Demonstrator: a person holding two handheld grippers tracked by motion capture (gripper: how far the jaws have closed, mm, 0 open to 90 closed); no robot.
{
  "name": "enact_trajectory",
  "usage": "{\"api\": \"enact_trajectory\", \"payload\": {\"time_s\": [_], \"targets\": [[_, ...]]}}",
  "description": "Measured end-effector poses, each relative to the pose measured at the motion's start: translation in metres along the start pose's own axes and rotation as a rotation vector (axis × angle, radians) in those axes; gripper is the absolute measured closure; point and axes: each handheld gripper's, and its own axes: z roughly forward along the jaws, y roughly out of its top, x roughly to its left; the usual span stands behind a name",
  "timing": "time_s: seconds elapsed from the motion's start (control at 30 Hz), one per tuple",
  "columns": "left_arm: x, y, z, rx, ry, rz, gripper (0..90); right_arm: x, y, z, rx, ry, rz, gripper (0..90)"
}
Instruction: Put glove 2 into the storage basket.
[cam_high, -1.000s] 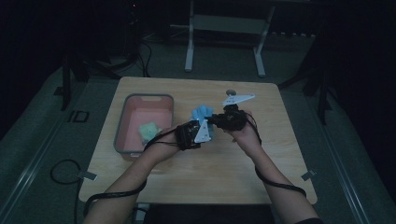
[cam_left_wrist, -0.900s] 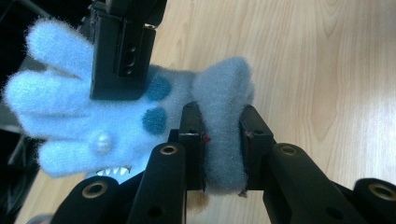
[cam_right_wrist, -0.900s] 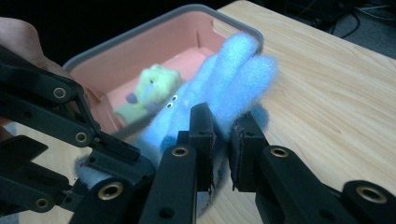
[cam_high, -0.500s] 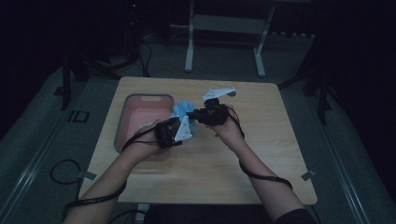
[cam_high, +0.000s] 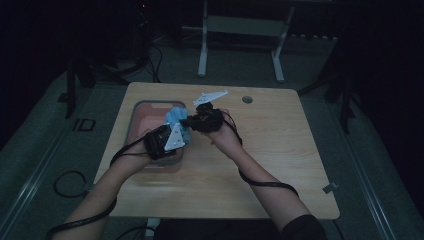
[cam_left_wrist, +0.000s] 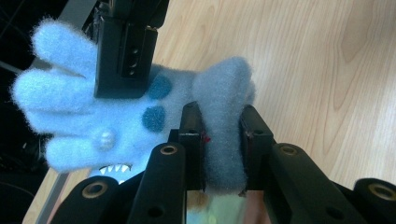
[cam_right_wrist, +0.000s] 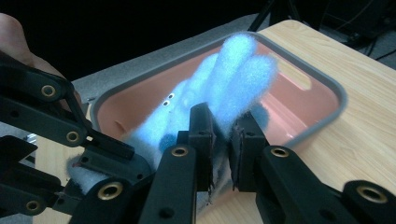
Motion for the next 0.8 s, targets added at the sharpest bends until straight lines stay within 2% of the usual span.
{"api": "enact_trajectory", "payload": {"time_s": [0.37,0.57,0.8], "targets": [[0.002,-0.029,-0.016,0.031,0.02,-0.031,75.4,0.016,0.011,0.029,0.004,0.051,-0.016,81.0],[0.006,-0.041,-0.025,0.041,0.014,-0.041,75.4,0.023,0.017,0.041,0.005,0.074,-0.02,81.0],[0.009,-0.05,-0.021,0.041,-0.006,-0.059,75.4,0.023,0.017,0.053,0.022,0.077,-0.007,81.0]]}}
